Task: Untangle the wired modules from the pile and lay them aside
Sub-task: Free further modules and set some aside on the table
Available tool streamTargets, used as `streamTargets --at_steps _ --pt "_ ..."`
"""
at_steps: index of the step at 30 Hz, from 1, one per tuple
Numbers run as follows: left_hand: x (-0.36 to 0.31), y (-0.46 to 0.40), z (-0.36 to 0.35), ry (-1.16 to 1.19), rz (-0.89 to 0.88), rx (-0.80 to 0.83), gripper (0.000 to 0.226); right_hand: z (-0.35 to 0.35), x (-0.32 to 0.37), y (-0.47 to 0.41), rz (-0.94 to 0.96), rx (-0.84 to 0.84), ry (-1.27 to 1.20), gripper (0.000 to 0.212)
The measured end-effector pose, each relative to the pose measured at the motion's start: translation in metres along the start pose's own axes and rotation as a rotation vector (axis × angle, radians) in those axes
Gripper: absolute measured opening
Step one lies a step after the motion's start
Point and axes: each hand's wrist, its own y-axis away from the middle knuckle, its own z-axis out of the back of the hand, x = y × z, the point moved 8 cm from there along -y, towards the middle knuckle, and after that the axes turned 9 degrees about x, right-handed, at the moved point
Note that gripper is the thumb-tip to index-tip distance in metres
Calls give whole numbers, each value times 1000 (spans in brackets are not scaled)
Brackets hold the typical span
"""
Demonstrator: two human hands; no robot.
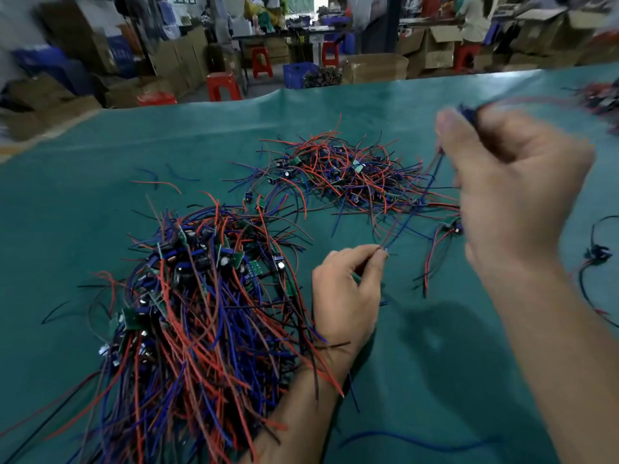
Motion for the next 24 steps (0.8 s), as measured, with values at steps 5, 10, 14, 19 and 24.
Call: streamTargets --at_steps 5,10,14,19,24 --pt "6 -2 -2 -74 76 44 13 -91 75 -17 18 391 -145 44" --pt "6 -1 2 -61 102 10 8 -174 35 19 -60 1088 453 62" --pt "8 -1 2 -36 136 12 19 -101 -62 -5 -257 808 854 27" --pt "13 0 0 -27 170 35 22 15 -149 4 -559 550 1096 32" --pt "13 0 -1 -30 182 36 21 46 -170 10 -671 380 630 20"
